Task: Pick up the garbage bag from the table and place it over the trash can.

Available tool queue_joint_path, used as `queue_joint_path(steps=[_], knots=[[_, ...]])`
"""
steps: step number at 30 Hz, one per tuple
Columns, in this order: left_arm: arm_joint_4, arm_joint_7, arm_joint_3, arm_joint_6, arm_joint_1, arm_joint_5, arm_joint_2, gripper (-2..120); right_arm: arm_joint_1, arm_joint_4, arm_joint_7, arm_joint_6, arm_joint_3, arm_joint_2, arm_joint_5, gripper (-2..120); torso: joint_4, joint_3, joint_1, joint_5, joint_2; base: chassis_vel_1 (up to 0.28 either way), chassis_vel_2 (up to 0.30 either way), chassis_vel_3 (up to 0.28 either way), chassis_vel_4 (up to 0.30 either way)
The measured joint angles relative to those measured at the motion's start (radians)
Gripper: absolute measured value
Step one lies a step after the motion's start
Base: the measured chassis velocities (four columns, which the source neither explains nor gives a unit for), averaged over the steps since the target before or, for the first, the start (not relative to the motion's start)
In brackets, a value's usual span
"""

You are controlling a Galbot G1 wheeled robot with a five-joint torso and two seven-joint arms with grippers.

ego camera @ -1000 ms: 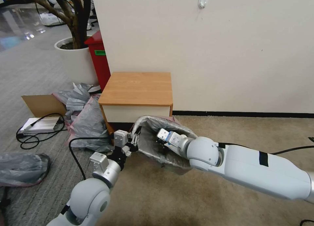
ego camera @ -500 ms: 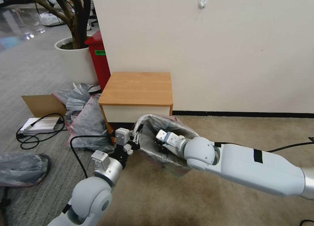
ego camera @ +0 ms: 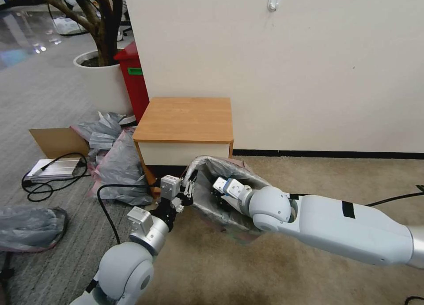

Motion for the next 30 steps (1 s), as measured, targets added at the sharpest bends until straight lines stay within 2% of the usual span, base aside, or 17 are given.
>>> queue_joint_path(steps=[5,9,16,23,25,26,28,30], knots=[[-0.001,0.0,-0.01,-0.001,0.013,0.002,-0.007,8,-0.004,0.01,0.006,0.0,0.016,-0.006,0.015,0,0.0001,0.0,0.0,0.0001,0.0,0.0,0.0,0.0,0.0],[0.028,-0.003,-0.021,-0.002,0.014,-0.009,-0.025,8,-0.013,0.049,0.008,0.0,0.043,-0.033,0.043,0,0.0,0.0,0.0,0.0,0.0,0.0,0.0,0.0,0.0],[0.123,-0.053,0.006,0.0,-0.004,-0.063,-0.085,8,-0.029,0.145,0.01,0.001,0.096,-0.083,0.126,0,0.0,0.0,0.0,0.0,0.0,0.0,0.0,0.0,0.0],[0.178,-0.098,0.021,0.002,-0.006,-0.136,-0.119,8,-0.078,0.193,0.008,0.002,0.159,-0.115,0.146,0,0.0001,0.0,0.0,0.0001,0.0,0.0,0.0,0.0,0.0],[0.192,-0.125,0.021,0.004,-0.004,-0.177,-0.129,8,-0.133,0.233,0.005,0.003,0.231,-0.146,0.154,0,0.0001,0.0,0.0,0.0,0.0,0.0,0.0,0.0,0.0],[0.196,-0.15,0.021,0.007,0.003,-0.209,-0.135,8,-0.209,0.269,-0.004,0.005,0.315,-0.174,0.161,0,0.0002,0.0,0.0,0.0,0.0,0.0,0.0,0.0,0.0],[0.197,-0.166,0.021,0.01,0.008,-0.227,-0.139,8,-0.247,0.286,-0.007,0.009,0.353,-0.186,0.16,0,-0.0001,0.0,0.0,0.0001,0.0,0.0,0.0,0.0,0.0],[0.199,-0.219,0.028,0.014,0.028,-0.26,-0.154,8,-0.4,0.331,0.022,0.111,0.46,-0.219,0.126,0,-0.0002,0.0,0.0,0.0,0.0,0.0,0.0,0.0,0.0]])
